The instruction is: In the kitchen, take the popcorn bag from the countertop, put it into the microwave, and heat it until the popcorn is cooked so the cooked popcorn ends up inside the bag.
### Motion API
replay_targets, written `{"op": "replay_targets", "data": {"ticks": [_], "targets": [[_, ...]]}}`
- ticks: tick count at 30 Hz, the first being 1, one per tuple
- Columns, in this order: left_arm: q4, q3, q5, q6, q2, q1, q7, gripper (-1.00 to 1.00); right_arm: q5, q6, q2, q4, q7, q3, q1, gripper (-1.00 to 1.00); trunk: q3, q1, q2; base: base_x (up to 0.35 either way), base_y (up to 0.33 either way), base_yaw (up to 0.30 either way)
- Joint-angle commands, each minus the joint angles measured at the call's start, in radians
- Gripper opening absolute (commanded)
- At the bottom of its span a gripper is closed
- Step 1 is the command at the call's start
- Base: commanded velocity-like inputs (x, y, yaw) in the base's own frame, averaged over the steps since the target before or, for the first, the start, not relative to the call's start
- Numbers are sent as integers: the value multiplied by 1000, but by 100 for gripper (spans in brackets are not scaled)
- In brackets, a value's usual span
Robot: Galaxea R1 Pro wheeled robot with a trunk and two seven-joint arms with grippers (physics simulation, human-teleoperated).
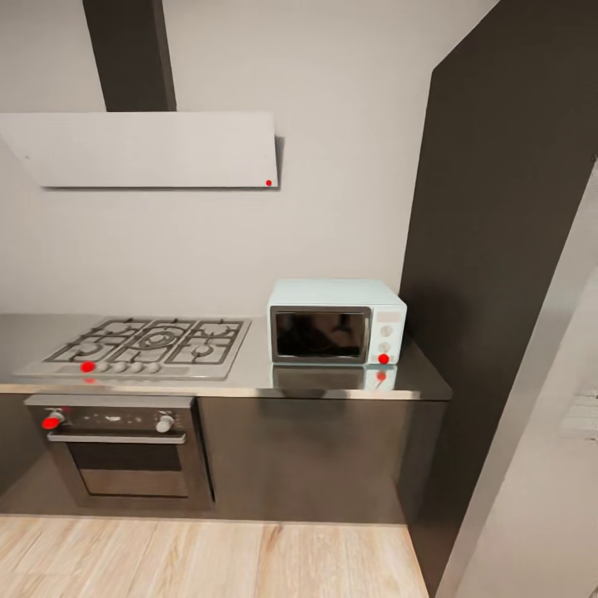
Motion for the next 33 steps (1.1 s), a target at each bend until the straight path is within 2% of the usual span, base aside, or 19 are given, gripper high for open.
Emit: {"op": "replay_targets", "data": {"ticks": [1, 13, 25, 33], "targets": [[1, -8, 9, -3, 0, -1, 2, 100, -1, -6, 0, 3, 3, 3, -1, 100, -1, 0, -1, 0, -115, 0], [1, -8, 9, -3, 1, -1, 1, 100, -1, -6, 0, 3, 3, 3, -1, 100, -1, 0, -1, 0, -18, 0], [1, -8, 9, -3, 1, -1, 0, 100, -1, -6, 0, 3, 3, 3, -1, 100, -1, 0, -1, 0, -162, 0], [0, -8, 9, -3, 1, -1, 0, 100, -1, -7, -1, 3, 3, 3, -1, 100, -1, 0, -1, 0, -22, 0]]}}
